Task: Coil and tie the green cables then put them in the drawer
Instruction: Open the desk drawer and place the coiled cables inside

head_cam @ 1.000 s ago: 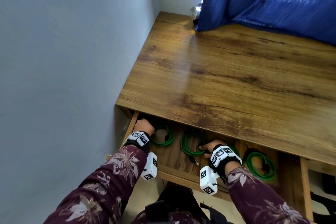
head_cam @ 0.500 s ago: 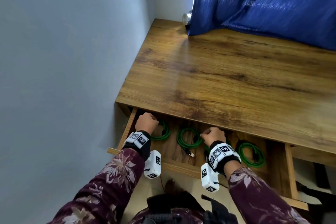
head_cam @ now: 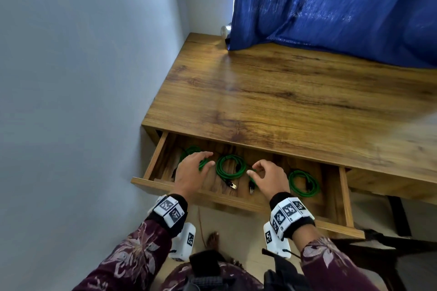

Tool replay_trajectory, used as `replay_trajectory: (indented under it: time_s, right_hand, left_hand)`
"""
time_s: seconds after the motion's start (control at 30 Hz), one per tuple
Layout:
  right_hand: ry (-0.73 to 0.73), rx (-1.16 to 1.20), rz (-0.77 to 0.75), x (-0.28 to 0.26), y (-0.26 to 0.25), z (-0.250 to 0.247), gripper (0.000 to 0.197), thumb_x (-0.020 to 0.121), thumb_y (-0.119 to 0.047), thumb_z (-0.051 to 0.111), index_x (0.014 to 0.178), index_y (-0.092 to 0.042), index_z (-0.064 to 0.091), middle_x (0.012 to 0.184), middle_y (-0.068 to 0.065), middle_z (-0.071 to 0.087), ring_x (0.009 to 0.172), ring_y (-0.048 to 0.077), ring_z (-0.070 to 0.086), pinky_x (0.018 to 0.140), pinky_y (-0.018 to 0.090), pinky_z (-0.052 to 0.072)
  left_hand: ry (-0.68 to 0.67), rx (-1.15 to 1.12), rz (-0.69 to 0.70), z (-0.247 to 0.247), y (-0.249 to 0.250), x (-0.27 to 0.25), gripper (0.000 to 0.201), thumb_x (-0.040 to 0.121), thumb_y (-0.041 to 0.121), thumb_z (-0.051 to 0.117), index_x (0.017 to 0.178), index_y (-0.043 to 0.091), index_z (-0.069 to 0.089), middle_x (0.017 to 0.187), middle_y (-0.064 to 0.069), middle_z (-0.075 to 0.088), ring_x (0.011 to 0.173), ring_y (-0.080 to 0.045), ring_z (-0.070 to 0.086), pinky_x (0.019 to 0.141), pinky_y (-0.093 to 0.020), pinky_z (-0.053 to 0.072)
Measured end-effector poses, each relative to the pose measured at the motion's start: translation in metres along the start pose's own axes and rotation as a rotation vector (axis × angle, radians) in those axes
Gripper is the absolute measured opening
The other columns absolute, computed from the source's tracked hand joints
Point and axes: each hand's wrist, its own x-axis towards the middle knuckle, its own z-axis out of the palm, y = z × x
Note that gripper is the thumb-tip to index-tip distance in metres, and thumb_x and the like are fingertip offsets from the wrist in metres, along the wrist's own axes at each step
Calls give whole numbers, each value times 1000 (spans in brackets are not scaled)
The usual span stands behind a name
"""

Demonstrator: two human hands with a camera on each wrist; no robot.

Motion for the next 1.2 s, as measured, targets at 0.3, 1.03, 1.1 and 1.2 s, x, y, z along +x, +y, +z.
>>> replay_trajectory:
  time_s: [0.3,1.03,1.1,1.2]
  right_hand:
    - [-187,-154,-89,-51,40,17,45,77,-46,67,116,-24,57,123,-5,56,115,15,51,92,29,41]
    - [-15,-317,-94,-50,71,22,25,83,-22,65,106,-16,59,119,-2,53,119,15,42,94,28,40]
    - [32,-349,-122,-45,70,20,31,78,-20,71,107,-14,61,128,2,50,127,19,39,107,33,33]
    - [81,-382,-130,-35,67,14,51,72,-18,77,119,-14,57,144,10,39,138,26,30,115,39,19]
  left_hand:
    - [-345,261,67,39,3,-47,50,78,41,68,126,33,55,135,8,51,126,-14,45,105,-32,34]
    - [-175,383,89,53,3,-40,26,84,33,62,108,23,64,108,5,63,104,-17,57,86,-30,40]
    - [-147,440,102,53,4,-33,31,81,33,65,110,24,63,115,5,61,114,-18,52,98,-31,34]
    - [-100,506,129,53,7,-20,53,73,34,73,123,24,56,135,1,51,133,-19,38,116,-38,9]
